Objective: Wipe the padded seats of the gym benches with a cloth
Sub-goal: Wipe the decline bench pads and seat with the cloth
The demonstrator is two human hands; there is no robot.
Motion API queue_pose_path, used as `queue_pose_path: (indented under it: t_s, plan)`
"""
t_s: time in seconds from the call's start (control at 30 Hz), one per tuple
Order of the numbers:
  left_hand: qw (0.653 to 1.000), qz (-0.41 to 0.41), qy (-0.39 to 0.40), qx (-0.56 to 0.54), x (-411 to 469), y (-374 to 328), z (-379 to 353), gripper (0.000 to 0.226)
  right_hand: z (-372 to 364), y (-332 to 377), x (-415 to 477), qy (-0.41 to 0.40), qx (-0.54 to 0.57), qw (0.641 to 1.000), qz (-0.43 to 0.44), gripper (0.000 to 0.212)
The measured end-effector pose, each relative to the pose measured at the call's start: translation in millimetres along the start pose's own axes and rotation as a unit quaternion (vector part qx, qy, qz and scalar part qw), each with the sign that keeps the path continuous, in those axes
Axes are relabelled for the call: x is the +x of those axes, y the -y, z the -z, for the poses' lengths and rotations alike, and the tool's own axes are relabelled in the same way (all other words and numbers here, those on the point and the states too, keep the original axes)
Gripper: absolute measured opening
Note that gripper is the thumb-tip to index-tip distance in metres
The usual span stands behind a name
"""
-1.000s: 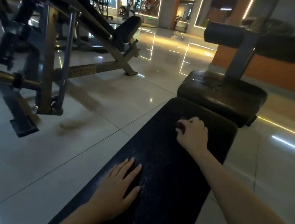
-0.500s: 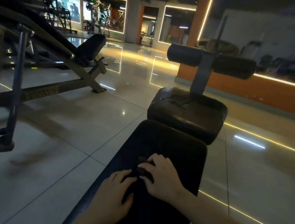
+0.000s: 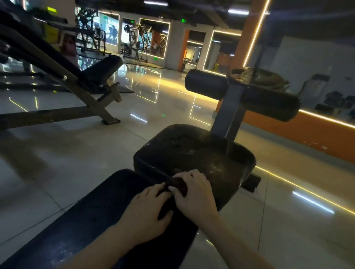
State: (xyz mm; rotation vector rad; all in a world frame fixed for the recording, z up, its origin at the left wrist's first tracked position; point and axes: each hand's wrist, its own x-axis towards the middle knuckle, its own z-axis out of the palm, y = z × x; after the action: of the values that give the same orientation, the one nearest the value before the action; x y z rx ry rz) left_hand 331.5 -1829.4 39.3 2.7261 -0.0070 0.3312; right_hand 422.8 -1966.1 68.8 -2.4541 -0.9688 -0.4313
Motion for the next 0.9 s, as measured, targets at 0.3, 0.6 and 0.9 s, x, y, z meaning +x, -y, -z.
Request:
queue_pose_path:
  t_s: [0.3, 0.6, 0.9]
  plan:
    - [0.997, 0.062, -0.008, 0.053, 77, -55, -35, 0.066, 62, -141, 72, -0.01, -0.024, 0.999, -0.039, 0.029]
    - [0.993, 0.083, -0.02, 0.084, 78, -55, -39, 0.055, 62, -193, 119, 0.032, 0.016, 0.999, -0.017, 0.031]
    - [0.992, 0.09, -0.008, 0.088, 77, -64, -39, 0.06, 95, -210, 134, 0.055, 0.03, 0.998, -0.022, 0.038]
